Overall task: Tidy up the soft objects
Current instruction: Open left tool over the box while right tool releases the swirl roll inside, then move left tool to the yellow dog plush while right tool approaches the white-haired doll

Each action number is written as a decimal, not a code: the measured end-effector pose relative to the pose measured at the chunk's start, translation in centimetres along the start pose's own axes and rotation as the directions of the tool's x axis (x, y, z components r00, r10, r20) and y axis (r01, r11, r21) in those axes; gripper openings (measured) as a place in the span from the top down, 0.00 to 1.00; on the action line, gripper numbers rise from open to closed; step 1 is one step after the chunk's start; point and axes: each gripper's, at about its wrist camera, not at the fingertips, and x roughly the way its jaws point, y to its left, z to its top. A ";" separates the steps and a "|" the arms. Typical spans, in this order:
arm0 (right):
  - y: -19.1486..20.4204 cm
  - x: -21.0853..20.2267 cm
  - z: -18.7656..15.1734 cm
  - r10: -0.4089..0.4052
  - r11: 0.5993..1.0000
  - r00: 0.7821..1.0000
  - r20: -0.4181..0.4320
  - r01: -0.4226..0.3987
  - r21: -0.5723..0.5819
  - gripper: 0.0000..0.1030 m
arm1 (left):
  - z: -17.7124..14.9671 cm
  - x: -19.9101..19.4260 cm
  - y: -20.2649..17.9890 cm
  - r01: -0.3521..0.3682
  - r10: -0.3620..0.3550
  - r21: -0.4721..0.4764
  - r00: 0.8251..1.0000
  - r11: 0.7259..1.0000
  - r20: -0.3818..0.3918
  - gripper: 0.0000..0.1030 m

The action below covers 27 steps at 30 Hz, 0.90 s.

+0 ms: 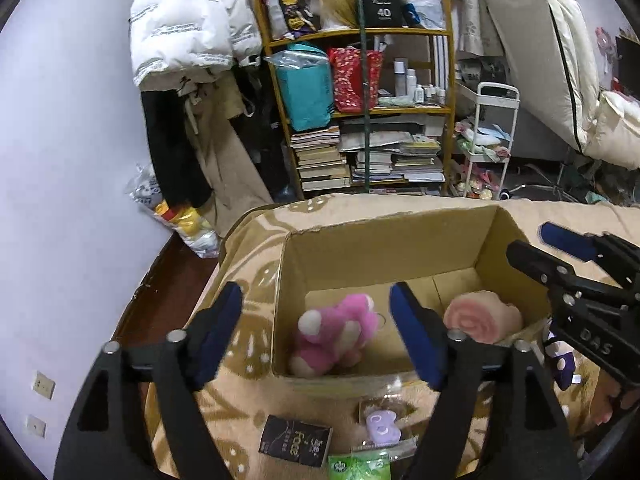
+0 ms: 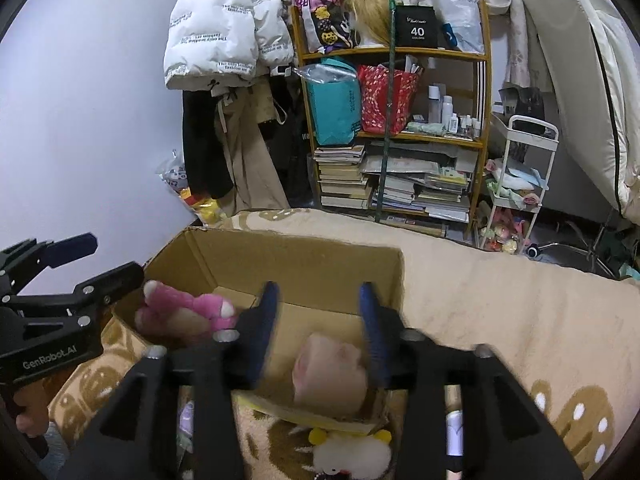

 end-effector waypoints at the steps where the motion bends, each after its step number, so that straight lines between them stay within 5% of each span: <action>1: 0.0 -0.6 -0.1 -0.015 1.000 1.000 0.016 0.015 0.003 0.29 | -0.2 -0.4 0.2 -0.002 0.002 -0.014 1.000 1.000 0.000 0.13; 5: 0.0 -2.4 0.1 -0.043 0.999 0.998 0.053 0.044 -0.012 0.10 | -0.6 -2.0 0.6 -0.027 0.027 -0.033 0.999 0.999 0.028 0.05; 9: -0.4 -4.3 0.2 -0.040 0.999 0.997 0.063 0.040 -0.006 0.00 | -1.0 -3.6 0.4 -0.047 0.047 -0.012 0.999 0.999 0.025 0.05; 21: -2.3 -8.3 1.5 0.029 0.999 0.998 -0.049 -0.030 -0.020 0.00 | -2.2 -9.1 -2.1 -0.039 0.039 0.025 0.999 0.999 -0.023 0.05; 27: -4.4 -9.2 0.9 -0.001 1.000 0.996 -0.094 0.000 -0.016 0.00 | -3.4 -9.6 -3.3 -0.031 0.032 0.017 0.997 0.999 -0.077 0.05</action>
